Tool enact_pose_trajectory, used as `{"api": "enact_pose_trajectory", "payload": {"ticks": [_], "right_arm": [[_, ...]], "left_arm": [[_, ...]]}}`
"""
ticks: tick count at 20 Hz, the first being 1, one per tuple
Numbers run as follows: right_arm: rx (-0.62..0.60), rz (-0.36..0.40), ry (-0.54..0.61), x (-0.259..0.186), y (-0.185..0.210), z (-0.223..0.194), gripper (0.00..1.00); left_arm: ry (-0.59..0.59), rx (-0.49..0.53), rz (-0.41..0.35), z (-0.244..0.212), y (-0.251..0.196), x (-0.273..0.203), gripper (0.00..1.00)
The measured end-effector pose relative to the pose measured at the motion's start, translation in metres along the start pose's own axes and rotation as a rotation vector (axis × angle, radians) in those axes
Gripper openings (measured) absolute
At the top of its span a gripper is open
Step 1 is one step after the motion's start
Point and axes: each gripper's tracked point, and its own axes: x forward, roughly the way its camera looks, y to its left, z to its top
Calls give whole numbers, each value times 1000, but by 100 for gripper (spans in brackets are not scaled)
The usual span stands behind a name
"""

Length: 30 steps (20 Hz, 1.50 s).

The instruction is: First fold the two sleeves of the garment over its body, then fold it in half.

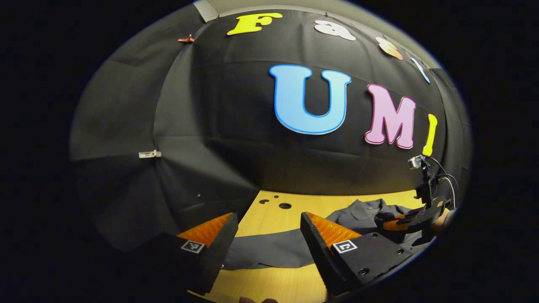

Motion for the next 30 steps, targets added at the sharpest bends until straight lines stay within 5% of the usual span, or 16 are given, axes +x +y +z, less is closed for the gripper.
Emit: {"api": "enact_pose_trajectory", "payload": {"ticks": [9, 10, 12, 14, 17, 18, 30], "right_arm": [[86, 77, 67, 8, 26, -17, 16], [99, 87, 63, 4, 26, -13, 36], [142, 127, 55, -3, 35, -6, 37], [183, 184, 34, -15, 51, 6, 52], [220, 255, -24, -39, 72, 28, 53], [227, 265, -35, -48, 75, 33, 68], [308, 70, -117, -217, -37, 36, 69]], "left_arm": [[111, 0, 153, -78, 56, 33, 95], [127, -3, 160, -84, 59, 37, 96], [170, -18, 166, -102, 63, 44, 96], [208, -20, 161, -115, 63, 50, 96], [263, -12, 163, -139, 66, 62, 96], [275, -8, 164, -144, 67, 65, 96], [442, 142, 152, -184, 64, 89, 90]]}}
